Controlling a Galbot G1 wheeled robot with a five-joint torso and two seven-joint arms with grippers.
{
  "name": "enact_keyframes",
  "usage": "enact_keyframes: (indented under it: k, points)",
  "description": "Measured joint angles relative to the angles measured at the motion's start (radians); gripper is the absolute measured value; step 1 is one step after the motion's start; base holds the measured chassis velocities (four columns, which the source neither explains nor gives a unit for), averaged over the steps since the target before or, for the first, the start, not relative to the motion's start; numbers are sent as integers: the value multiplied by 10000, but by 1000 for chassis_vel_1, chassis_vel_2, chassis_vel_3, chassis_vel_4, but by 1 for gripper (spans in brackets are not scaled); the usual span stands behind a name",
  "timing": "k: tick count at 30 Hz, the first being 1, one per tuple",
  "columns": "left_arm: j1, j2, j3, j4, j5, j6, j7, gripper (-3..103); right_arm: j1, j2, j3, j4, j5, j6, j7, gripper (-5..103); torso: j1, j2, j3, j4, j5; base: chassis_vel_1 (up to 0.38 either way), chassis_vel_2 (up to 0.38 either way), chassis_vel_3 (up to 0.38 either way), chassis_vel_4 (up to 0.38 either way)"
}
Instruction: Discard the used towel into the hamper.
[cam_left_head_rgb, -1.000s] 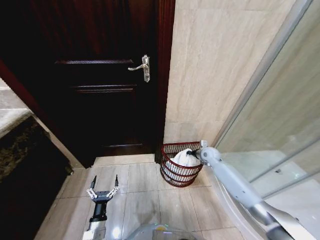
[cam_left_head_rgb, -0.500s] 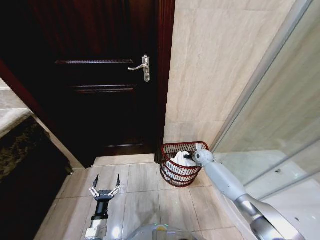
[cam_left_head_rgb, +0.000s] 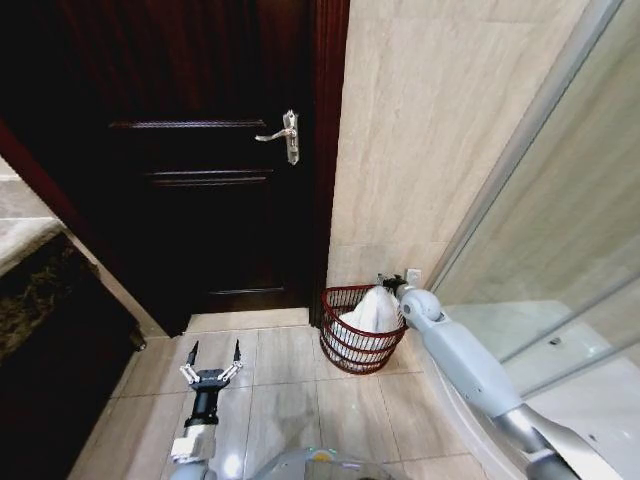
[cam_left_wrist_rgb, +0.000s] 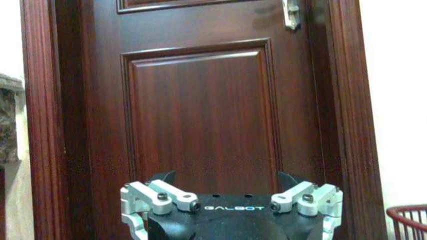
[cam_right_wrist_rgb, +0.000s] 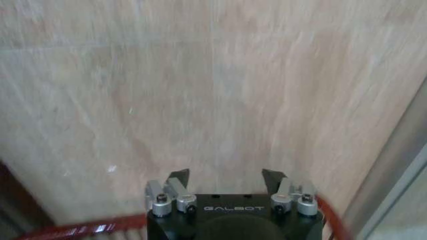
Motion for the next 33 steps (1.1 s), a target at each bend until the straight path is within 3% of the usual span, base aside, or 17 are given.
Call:
enact_keyframes:
  k: [1,3,9,12,15,16,17,18,20,21,23,25,27,29,30,33]
  points:
    - [-21,0,9,-3,-41,37,34,100,0,13,7,-10,229,-277,-10,76,0,0,1,-1,-5,0,0,0,0]
    - [-64,0,17,-66,-175,151,199,100,-66,178,128,-73,465,-1004,-56,91,0,0,1,0,4,0,0,0,0]
    - [-147,0,-118,-38,-627,275,408,100,-521,172,394,759,231,-1036,251,100,1,0,1,1,1,0,0,0,0]
    - [-214,0,-231,181,-968,375,624,100,-1256,57,605,1736,-371,-512,528,100,0,0,0,2,-4,0,0,0,0]
    - [-215,0,-264,317,-1342,591,923,100,-2417,-49,836,2679,-1732,491,359,100,0,0,0,-1,0,0,0,0,0]
    - [-271,-1,-303,349,-1496,749,1103,100,-3135,-42,981,3003,-2812,1410,128,100,0,0,1,-1,-1,0,0,0,0]
    - [-271,-1,-303,349,-1496,749,1103,100,-3135,-42,981,3003,-2812,1410,128,100,0,0,1,-1,-1,0,0,0,0]
    - [-336,-1,-329,372,-1563,786,1184,100,-3477,13,1093,3102,-3386,1876,2,100,0,0,0,-2,3,0,0,0,0]
    - [-644,-2,-407,462,-1668,893,1299,100,-4455,348,1507,3274,-5100,3268,-316,100,0,0,0,-2,-2,0,0,0,0]
    - [-644,-2,-407,462,-1668,893,1299,100,-4455,348,1507,3274,-5100,3268,-316,100,0,0,0,-2,-2,0,0,0,0]
    - [-841,4,-401,434,-1787,1131,1323,100,-5281,618,1744,3465,-6098,4160,-326,100,0,0,0,-1,0,0,0,0,0]
    - [-881,22,-375,416,-1815,1182,1333,100,-5444,672,1781,3504,-6263,4332,-314,100,0,0,1,0,-1,0,0,0,0]
    - [-1042,83,-254,352,-1862,1328,1476,100,-6323,1001,2069,3687,-7144,5142,-296,100,0,0,0,2,1,0,0,0,0]
    - [-1082,93,-202,311,-1864,1398,1545,100,-6678,1155,2267,3733,-7529,5435,-325,100,0,0,1,-2,-1,0,0,0,0]
    - [-1121,105,-106,200,-1865,1532,1666,100,-7312,1422,2646,3791,-8142,5936,-471,100,0,1,0,-1,-2,0,0,0,0]
    - [-1135,118,-60,61,-1852,1631,1847,100,-8007,1725,3140,3791,-8535,6544,-853,100,0,1,0,-1,1,0,0,0,0]
